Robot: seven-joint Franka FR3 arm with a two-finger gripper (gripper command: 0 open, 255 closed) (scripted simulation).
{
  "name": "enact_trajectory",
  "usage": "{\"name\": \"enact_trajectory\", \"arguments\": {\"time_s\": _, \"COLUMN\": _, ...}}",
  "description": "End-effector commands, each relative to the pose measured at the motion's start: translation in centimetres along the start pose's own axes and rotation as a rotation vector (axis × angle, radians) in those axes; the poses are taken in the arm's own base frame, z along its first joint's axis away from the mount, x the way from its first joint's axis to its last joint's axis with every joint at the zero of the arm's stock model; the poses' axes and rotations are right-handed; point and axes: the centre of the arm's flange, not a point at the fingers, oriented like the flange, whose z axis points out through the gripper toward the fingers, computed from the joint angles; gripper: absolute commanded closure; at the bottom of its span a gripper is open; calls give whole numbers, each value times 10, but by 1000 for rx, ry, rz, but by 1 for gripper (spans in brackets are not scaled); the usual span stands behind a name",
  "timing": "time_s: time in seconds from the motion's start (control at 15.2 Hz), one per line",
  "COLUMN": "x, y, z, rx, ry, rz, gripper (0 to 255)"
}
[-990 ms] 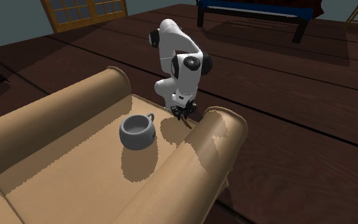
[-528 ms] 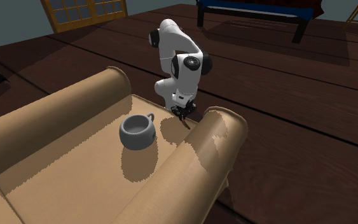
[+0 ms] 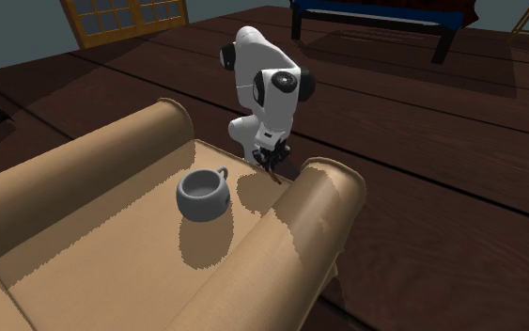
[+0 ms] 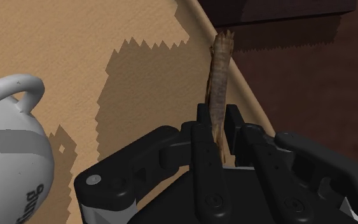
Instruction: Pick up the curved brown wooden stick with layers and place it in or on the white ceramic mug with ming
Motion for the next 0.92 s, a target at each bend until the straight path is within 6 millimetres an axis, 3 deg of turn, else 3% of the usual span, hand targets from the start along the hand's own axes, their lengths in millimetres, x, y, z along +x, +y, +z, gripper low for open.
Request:
{"name": "enact_trajectory", "arguments": {"time_s": 0.0, "x": -2, "y": 1, "z": -11, "rx": 0, "ry": 0, "rz": 0, "gripper": 255}}
{"name": "enact_trajectory", "arguments": {"time_s": 0.86, "x": -15, "y": 4, "z": -78, "rx": 0, "ry": 0, "rz": 0, "gripper": 255}}
